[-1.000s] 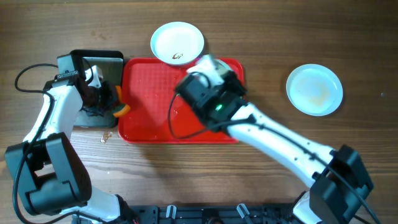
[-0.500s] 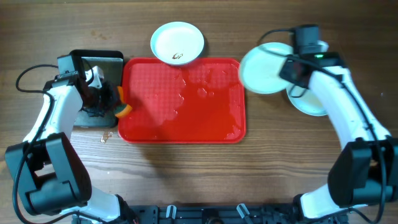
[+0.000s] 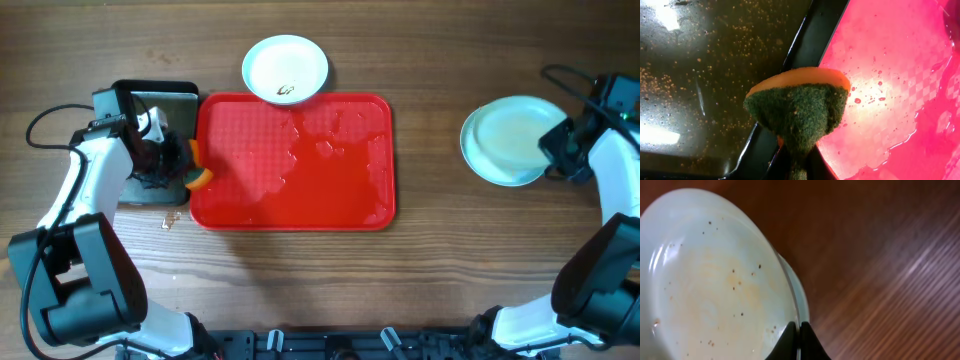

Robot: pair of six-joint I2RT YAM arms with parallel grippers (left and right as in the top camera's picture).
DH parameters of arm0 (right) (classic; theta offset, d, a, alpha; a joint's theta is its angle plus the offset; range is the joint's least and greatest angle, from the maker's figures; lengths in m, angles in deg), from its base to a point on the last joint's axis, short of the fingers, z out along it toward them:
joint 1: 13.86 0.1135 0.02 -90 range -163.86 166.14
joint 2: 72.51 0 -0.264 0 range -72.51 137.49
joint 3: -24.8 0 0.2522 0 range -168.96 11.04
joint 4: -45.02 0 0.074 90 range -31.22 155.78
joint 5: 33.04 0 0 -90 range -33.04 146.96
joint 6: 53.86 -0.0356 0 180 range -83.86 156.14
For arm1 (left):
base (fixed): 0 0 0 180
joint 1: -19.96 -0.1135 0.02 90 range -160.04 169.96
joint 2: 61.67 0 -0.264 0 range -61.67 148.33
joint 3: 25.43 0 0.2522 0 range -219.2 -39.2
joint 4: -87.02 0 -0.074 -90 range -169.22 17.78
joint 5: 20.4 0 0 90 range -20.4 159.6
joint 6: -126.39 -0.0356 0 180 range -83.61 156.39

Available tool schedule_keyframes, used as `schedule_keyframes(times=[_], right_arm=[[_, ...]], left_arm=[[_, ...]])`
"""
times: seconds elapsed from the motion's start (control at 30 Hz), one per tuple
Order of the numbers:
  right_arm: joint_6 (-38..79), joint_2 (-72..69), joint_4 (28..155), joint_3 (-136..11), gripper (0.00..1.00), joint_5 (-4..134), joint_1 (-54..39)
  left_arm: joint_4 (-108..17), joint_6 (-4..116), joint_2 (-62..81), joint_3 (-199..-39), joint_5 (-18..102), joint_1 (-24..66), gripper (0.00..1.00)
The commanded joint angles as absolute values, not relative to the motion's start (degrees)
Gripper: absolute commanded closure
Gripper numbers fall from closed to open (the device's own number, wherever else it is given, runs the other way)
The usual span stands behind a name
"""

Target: Clean dirty plates on tray and stack at the side

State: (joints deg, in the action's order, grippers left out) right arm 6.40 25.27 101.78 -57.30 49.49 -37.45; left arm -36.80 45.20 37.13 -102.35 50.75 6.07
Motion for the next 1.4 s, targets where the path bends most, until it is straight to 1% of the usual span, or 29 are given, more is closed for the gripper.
schedule_keyframes(times=[0.0,0.13,0.17,0.2,0.23,0.27,0.3,0.37,0.5,0.6,0.7,0.77,0.83,0.87,0.9,0.97,1.0,1.07,1.23,1.33,1.37], right_arm=[[4.68,25.66,99.58,-53.17,0.95,51.57,-37.28],[1.35,25.66,97.37,-49.37,0.96,52.27,-37.28],[1.05,25.66,97.37,-49.04,0.92,52.33,-37.30],[1.07,25.66,97.37,-48.95,0.70,52.36,-37.28],[1.22,25.66,97.39,-48.95,0.54,52.77,-37.28],[1.46,25.66,97.39,-48.95,0.48,53.30,-37.28],[1.68,25.66,97.39,-48.95,0.48,53.97,-37.28],[1.86,25.64,97.74,-49.15,0.44,55.72,-37.28],[2.21,24.20,101.74,-53.02,0.48,57.45,-36.82],[5.42,20.70,105.78,-59.05,0.48,57.43,-34.48],[10.49,17.90,106.07,-62.24,0.39,60.22,-29.04],[14.84,18.78,105.56,-62.35,0.37,64.38,-22.65],[15.19,21.29,105.69,-62.35,0.36,64.51,-16.47],[15.08,22.82,105.43,-62.35,0.33,64.51,-13.56],[15.08,24.26,104.67,-62.35,0.29,64.51,-10.83],[14.97,27.19,100.58,-62.39,0.27,64.51,-4.51],[14.82,27.83,98.81,-62.55,0.23,64.55,-2.70],[13.38,29.05,95.84,-64.05,0.22,64.57,0.43],[11.06,30.23,85.72,-66.65,0.23,73.93,2.37],[10.80,32.88,83.82,-66.65,0.23,76.88,2.59],[12.28,33.79,83.86,-66.65,0.23,78.10,2.83]], left_arm=[[-36.56,44.13,37.77,-102.20,49.22,5.99,0.96],[-36.39,44.29,37.77,-102.20,49.22,5.99,0.96],[-36.35,44.29,37.77,-102.20,49.22,5.99,0.96],[-36.32,44.29,37.77,-102.20,49.22,5.99,0.96],[-36.35,44.31,37.77,-102.20,49.22,5.99,0.96],[-36.35,44.31,37.77,-102.20,49.22,5.99,0.96],[-36.35,44.29,37.77,-102.20,49.22,5.99,0.96],[-36.35,44.29,37.77,-102.20,49.22,5.99,0.96],[-36.37,44.27,37.77,-102.20,49.24,5.97,0.96],[-36.43,44.24,37.77,-102.20,49.24,5.97,0.96],[-36.78,44.22,37.77,-102.20,49.24,5.99,0.96],[-37.04,44.07,37.77,-102.20,49.24,5.99,0.96],[-37.15,44.05,37.77,-102.20,49.24,5.99,0.96],[-37.11,44.05,37.77,-102.20,49.24,5.99,0.96],[-37.04,44.05,37.77,-102.20,49.24,5.99,0.96],[-37.00,43.72,37.77,-102.20,49.24,5.99,0.96],[-37.00,43.24,37.77,-102.20,49.24,5.99,0.96],[-37.00,42.98,37.77,-102.20,49.24,5.99,0.96],[-37.37,42.78,37.77,-102.20,49.24,5.97,0.96],[-37.42,42.78,37.77,-102.20,49.24,5.99,0.96],[-37.42,42.76,37.77,-102.20,49.24,5.99,0.96]])
